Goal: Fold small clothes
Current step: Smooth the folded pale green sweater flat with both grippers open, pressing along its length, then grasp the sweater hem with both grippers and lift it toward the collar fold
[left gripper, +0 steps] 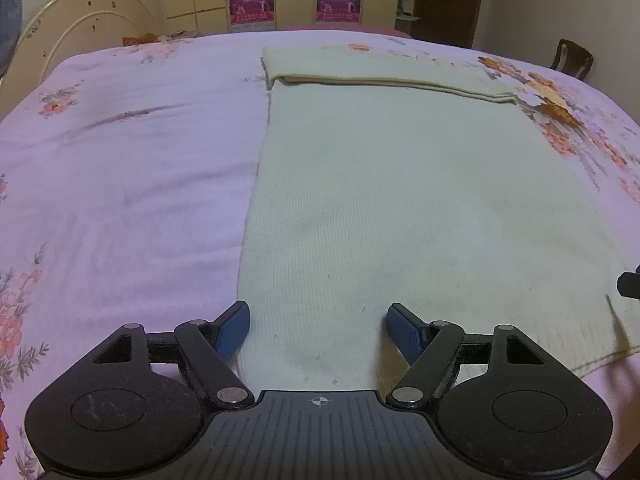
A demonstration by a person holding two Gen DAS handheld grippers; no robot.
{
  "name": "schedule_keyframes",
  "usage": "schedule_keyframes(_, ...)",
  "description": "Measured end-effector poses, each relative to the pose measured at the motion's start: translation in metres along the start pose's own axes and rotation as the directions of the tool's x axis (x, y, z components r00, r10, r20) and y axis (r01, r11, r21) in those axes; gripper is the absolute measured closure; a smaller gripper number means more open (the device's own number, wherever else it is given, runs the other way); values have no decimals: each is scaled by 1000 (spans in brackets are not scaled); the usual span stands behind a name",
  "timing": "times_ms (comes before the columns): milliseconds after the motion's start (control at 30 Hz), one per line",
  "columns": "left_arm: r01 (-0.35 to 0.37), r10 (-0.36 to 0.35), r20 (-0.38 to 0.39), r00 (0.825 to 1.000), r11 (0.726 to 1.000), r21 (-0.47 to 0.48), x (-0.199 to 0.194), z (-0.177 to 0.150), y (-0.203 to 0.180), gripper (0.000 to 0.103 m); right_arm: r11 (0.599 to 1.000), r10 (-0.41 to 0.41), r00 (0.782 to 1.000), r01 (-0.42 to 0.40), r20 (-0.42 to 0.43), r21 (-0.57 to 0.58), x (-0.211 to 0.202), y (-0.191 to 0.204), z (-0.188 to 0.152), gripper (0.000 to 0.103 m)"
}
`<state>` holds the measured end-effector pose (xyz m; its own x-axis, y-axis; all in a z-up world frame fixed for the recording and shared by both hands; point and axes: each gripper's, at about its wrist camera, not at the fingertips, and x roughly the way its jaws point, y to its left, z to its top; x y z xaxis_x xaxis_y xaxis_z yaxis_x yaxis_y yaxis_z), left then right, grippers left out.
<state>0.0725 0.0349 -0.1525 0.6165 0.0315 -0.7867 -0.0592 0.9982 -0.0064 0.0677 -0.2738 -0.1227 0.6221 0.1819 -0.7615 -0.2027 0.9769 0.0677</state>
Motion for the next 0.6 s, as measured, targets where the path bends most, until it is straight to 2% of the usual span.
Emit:
schedule_keyframes(33,-1,1,-1,1000,1000,1,0,0,0,20,1000,11,1000,-11,7,-11,0,5,-1,47)
schedule_keyframes(100,3,-3,-18,1000,1000,-6,1,-1,-1,14,999,28,1000,-28,10,-33,0,13,-2,47)
schedule_keyframes(200,6,-6,-11,1000,1000,-11,1,-5,1,14,998,35,999,-35,0,-59,5,23,-4,47)
schedule_keyframes(267,13,-13,-14,1000,1000,-14,1,-6,2,14,998,8,1000,-9,-18,-66,10,23,-6,48)
schedule_keyframes(500,55,-56,-27,998,997,-46,-1,-7,6,14,999,-33,999,33,-5,-13,2,4,-8,47)
schedule_keyframes(600,76,-78,-26,997,995,-69,-3,-9,7,24,998,-64,998,64,1,14,0,-7,-8,47)
